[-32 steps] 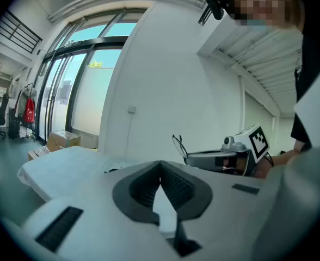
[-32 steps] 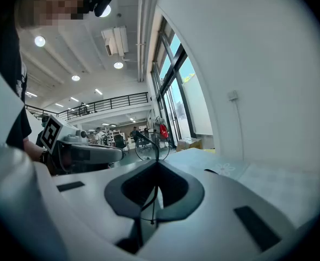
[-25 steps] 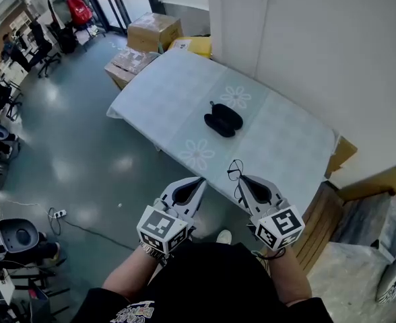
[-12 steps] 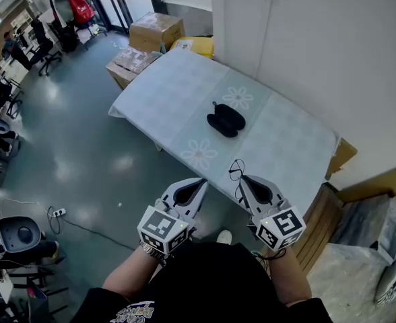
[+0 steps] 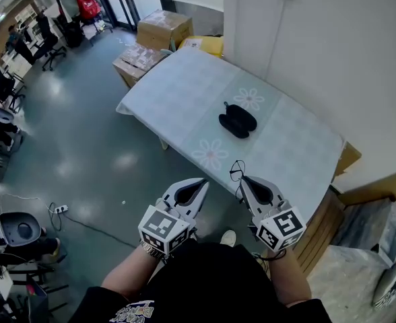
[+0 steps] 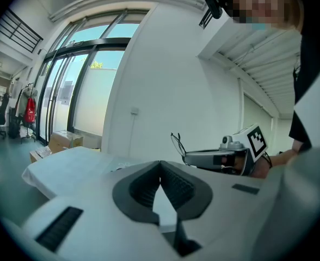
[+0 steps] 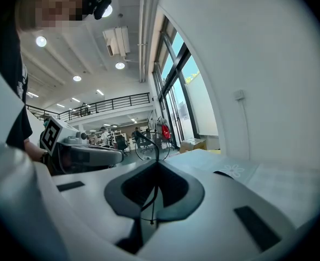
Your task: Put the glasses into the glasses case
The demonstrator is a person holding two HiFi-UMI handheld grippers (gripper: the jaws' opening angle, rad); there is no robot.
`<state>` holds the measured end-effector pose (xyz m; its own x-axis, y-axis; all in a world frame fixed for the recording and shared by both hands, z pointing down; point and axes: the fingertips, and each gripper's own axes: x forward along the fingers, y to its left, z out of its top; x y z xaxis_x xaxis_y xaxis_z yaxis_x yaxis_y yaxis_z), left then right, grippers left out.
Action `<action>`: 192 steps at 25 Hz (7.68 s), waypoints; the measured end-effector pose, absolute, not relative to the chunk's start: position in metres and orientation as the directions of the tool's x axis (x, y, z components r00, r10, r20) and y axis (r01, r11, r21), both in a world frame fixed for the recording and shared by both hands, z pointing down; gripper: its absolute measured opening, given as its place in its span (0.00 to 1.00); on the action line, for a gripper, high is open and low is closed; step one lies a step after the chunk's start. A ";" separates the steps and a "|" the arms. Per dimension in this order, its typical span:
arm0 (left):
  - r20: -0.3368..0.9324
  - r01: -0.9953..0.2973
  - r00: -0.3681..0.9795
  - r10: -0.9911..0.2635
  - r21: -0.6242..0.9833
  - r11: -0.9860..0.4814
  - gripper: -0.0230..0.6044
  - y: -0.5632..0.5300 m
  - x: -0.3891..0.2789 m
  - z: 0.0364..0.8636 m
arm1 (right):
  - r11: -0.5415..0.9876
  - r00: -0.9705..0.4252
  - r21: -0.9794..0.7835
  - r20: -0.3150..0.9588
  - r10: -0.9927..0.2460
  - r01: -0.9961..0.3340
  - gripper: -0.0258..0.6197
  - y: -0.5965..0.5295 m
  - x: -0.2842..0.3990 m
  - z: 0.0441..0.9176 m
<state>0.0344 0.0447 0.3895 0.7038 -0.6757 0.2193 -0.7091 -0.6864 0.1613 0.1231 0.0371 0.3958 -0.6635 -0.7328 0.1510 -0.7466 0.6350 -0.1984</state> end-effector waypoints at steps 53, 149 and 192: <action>0.180 -0.618 0.786 -0.591 0.196 -0.761 0.08 -0.008 -0.107 0.393 | 0.552 -0.581 -0.185 0.180 -0.794 -0.813 0.08 -0.007 -0.023 0.395; 0.394 -0.822 0.564 -0.726 0.175 -0.543 0.08 -0.152 -0.005 0.473 | 0.792 -0.430 -0.089 0.873 -0.230 -0.604 0.09 -0.274 0.131 0.691; 0.236 -0.770 0.638 -0.733 0.187 -0.610 0.08 -0.067 -0.065 0.416 | 0.754 -0.760 -0.178 0.328 -0.561 -0.633 0.08 -0.112 -0.007 0.438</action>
